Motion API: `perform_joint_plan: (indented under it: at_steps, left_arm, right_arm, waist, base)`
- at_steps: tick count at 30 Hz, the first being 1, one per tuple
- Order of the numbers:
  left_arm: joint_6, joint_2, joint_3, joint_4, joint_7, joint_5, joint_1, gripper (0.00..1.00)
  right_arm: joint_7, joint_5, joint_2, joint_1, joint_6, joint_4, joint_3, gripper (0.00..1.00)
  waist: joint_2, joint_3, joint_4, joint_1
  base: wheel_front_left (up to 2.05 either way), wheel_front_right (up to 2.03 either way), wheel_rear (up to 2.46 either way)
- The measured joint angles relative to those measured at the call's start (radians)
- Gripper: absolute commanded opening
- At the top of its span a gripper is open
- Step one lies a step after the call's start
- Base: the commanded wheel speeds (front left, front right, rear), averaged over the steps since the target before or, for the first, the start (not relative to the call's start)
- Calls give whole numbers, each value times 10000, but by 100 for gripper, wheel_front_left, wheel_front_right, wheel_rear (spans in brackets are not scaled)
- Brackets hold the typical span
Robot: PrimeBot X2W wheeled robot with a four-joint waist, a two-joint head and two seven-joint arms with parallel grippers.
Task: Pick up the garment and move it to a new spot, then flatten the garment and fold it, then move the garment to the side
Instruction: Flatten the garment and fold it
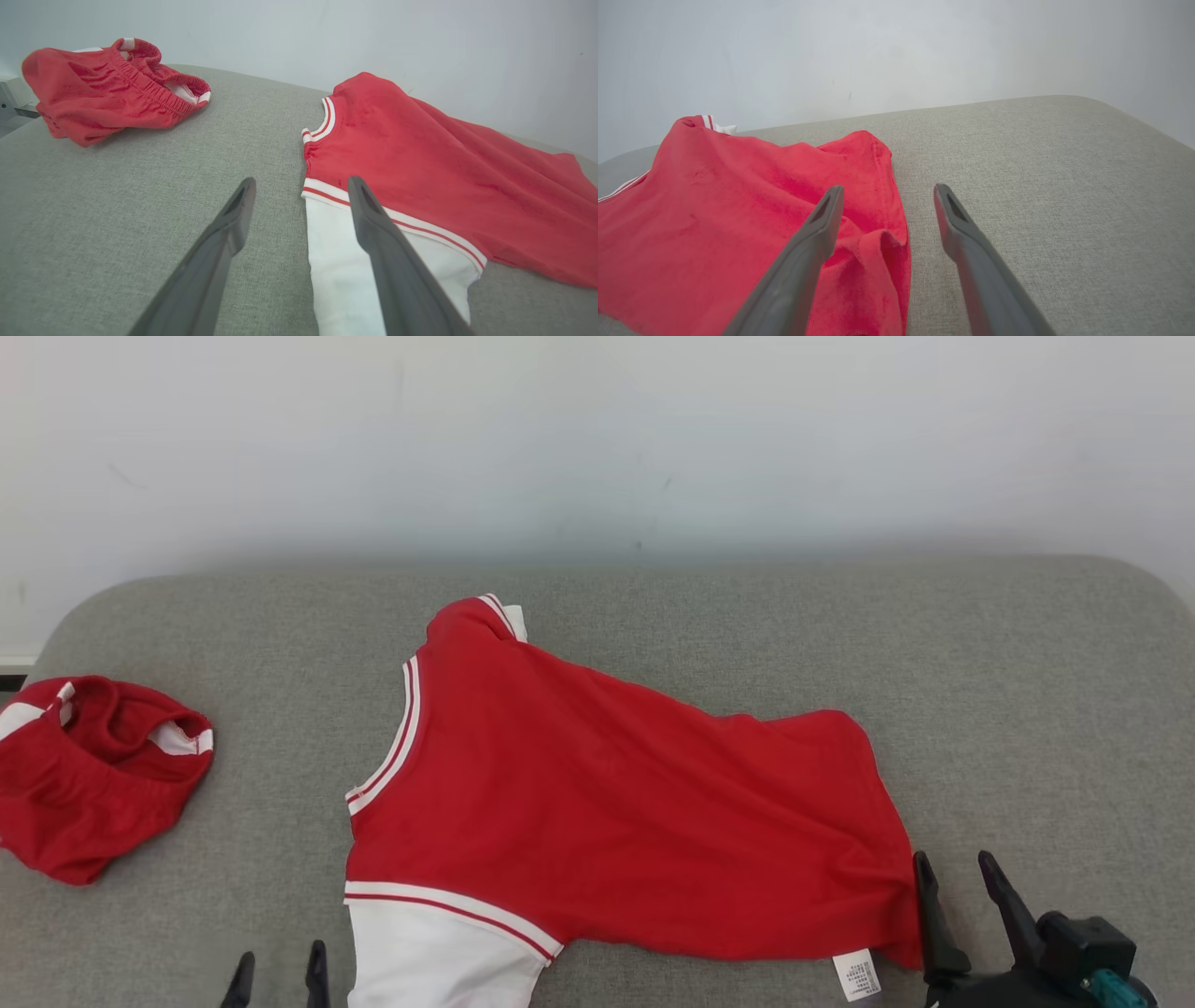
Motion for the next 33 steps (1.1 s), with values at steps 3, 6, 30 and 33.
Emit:
perform_joint_plan:
  at_steps: [3,6,30,33]
  left_arm:
    - [0,-86,353,-410,0,282,186,100]
    - [0,-159,604,-732,0,485,304,100]
    - [0,-405,1007,-1513,0,1632,1025,100]
    - [0,-397,704,-1181,0,1613,1021,100]
  right_arm:
    - [0,-69,138,305,0,-268,-104,100]
    - [0,-128,242,622,0,-556,-201,100]
    - [0,-284,481,1767,0,-1045,-512,100]
    - [0,-468,401,1778,0,-838,-387,100]
  waist:
    - [0,-111,3,-1]
    - [0,-195,16,0]
    - [0,-369,19,0]
    - [0,-320,22,0]
  base:
    - [0,0,0]
    - [0,0,0]
    - [0,0,0]
    - [0,0,0]
